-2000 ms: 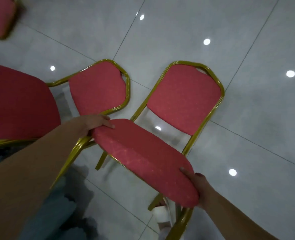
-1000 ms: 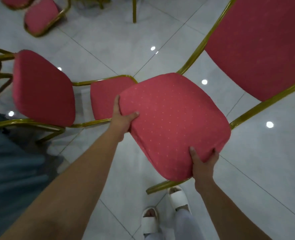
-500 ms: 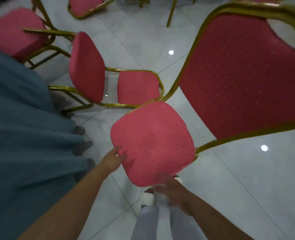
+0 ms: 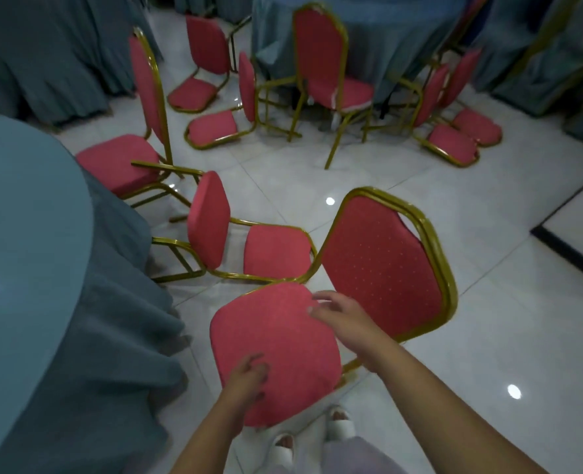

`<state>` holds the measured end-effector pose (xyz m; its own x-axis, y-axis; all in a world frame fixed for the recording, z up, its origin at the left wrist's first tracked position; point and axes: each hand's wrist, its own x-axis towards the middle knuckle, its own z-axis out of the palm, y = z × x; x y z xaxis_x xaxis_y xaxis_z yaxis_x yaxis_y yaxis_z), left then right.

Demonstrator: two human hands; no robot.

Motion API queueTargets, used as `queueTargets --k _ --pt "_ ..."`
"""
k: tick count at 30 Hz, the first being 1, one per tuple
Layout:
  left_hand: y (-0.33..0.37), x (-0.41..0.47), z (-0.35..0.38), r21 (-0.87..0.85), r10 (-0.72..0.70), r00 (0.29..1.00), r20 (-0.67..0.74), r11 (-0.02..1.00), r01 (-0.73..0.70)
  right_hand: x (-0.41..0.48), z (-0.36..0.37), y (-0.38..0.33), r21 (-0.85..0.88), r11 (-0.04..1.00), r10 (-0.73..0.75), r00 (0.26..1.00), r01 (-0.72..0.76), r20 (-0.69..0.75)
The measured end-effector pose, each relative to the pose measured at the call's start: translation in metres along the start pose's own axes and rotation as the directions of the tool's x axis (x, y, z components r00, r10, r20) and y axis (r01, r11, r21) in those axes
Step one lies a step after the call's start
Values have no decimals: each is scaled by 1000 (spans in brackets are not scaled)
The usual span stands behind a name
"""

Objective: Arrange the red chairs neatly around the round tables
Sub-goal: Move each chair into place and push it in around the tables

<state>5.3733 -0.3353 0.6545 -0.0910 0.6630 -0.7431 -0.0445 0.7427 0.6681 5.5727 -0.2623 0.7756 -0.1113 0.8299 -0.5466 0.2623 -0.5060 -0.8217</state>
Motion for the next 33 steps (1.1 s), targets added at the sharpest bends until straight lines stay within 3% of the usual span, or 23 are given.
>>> queueTargets --k 4,7,11,15,18,20,23,28,33 --pt "53 -7 46 4 168 984 59 986 -169 -18 -82 -32 2 985 -165 957 170 -237" --pt "99 -17 89 13 298 946 126 953 -302 -24 -135 -36 92 963 -199 902 252 -382" --pt "158 -29 167 86 441 881 170 884 -459 -23 -206 -24 166 951 -183 907 261 -378" --pt "207 -40 285 10 542 808 230 829 -559 -21 -301 1 221 936 -176 910 273 -376" --pt "228 -51 357 -17 528 787 318 833 -552 -21 -356 18 286 924 -100 882 254 -460" --pt "245 -39 439 -25 517 803 296 845 -534 -7 -435 32 310 924 -77 904 223 -420" --pt "242 -34 455 -17 463 845 269 879 -477 5 -454 44 356 915 -9 893 188 -449" --pt "241 7 492 89 295 926 235 943 -322 52 -501 48 434 895 64 933 103 -353" --pt "293 77 507 -5 272 951 146 962 -275 115 -543 27 404 914 91 949 40 -300"
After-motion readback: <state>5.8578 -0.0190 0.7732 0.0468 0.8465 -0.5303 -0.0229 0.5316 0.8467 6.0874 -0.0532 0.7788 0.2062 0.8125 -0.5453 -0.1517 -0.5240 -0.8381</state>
